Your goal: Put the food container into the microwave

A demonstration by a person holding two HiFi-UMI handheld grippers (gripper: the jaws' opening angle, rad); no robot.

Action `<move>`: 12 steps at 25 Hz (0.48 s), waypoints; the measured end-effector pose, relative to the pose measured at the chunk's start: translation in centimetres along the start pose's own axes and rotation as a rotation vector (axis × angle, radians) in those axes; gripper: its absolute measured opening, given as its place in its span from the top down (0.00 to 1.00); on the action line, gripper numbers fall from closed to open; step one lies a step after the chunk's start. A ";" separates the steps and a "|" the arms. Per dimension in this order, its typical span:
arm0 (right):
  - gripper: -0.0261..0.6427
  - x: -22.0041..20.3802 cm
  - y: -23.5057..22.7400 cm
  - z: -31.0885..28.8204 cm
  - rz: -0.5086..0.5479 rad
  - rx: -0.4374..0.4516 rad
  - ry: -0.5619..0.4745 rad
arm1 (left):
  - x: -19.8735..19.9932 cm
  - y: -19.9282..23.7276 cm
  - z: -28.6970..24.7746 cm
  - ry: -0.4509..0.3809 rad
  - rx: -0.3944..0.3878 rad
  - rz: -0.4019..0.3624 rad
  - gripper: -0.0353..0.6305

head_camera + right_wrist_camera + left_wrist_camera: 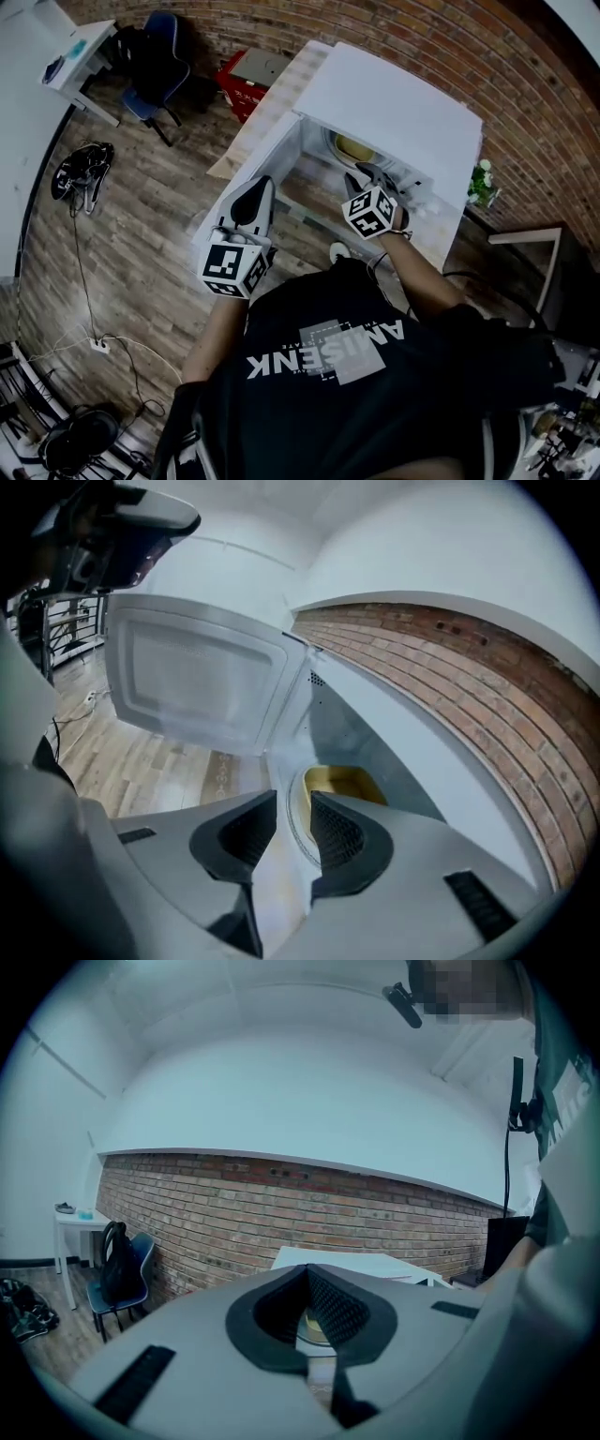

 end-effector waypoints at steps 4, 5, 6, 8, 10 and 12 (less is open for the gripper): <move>0.79 1.6 0.9 3.3 -0.081 -0.035 -0.063 | 0.9 0.1 2.2 -0.046 -0.010 -0.009 0.93; 0.79 1.9 1.0 4.2 -0.104 -0.048 -0.080 | 1.1 -0.1 2.7 -0.057 -0.027 0.000 0.93; 0.80 2.1 1.0 5.2 -0.127 -0.063 -0.095 | 1.2 -0.3 3.0 -0.063 -0.051 0.012 0.93; 0.83 2.5 1.0 7.1 -0.166 -0.090 -0.125 | 1.4 -0.6 3.3 -0.068 -0.092 0.018 0.93; 0.85 3.0 1.0 8.8 -0.196 -0.111 -0.151 | 1.6 -0.7 3.4 -0.070 -0.115 0.009 0.93; 0.85 3.3 0.8 10.5 -0.233 -0.136 -0.181 | 2.0 -0.8 3.5 -0.077 -0.138 0.019 0.93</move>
Point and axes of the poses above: the fingertips, and each gripper's own axes: z backward along the fingers, y to its left, x out of its top, the point moved 5 cm from there along z, backward along the fingers, and after that the axes turned 5 degrees about x, right-handed, at the moved point
